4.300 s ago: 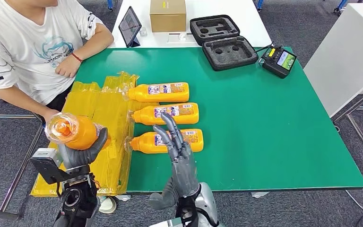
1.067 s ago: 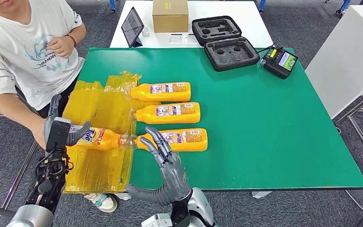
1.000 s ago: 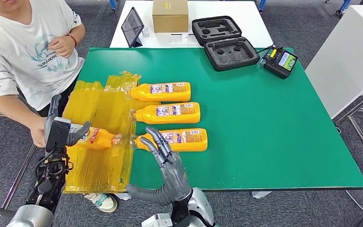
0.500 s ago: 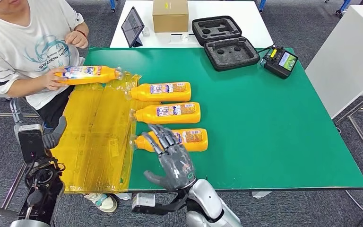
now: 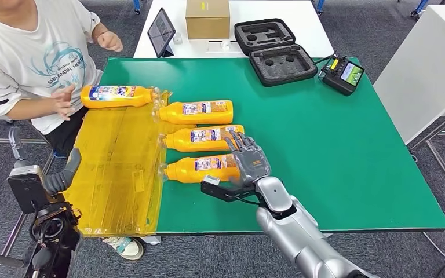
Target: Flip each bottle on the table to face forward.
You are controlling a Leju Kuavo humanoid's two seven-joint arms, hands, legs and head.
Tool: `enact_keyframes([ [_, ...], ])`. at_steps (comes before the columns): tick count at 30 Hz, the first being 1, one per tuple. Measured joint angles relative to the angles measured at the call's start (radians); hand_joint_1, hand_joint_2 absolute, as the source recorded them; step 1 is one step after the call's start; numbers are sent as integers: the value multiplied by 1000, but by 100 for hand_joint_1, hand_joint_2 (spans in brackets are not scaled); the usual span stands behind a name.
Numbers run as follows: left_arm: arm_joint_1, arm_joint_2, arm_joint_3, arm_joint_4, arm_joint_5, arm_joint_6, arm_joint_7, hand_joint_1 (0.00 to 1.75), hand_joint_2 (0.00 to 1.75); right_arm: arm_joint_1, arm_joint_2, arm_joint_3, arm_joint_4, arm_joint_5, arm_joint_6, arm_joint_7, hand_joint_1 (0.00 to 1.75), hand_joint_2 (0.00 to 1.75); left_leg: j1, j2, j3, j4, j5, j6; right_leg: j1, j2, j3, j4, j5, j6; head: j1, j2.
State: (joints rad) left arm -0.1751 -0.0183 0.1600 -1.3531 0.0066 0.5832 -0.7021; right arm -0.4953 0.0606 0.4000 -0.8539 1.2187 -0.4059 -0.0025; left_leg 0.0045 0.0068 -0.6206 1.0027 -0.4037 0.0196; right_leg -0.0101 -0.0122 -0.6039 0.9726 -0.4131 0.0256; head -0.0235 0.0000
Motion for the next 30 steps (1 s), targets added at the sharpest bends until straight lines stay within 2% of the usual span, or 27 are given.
enact_keyframes([
  [18, -8, -25, 1, 23, -10, -16, 0, 0, 175, -43, 32, -9, 133, -3, 48, 6, 0, 175, 0, 0, -1, 0, -1, 0, 0, 0, -1, 0, 0, 0, 0, 0],
  [30, -31, -30, 1, 37, -14, -9, 0, 0, 175, -83, 86, -9, 204, -59, 97, -51, 0, 175, 0, 0, -1, 0, -1, 0, 0, 0, -1, 0, 0, 0, 0, 0],
])
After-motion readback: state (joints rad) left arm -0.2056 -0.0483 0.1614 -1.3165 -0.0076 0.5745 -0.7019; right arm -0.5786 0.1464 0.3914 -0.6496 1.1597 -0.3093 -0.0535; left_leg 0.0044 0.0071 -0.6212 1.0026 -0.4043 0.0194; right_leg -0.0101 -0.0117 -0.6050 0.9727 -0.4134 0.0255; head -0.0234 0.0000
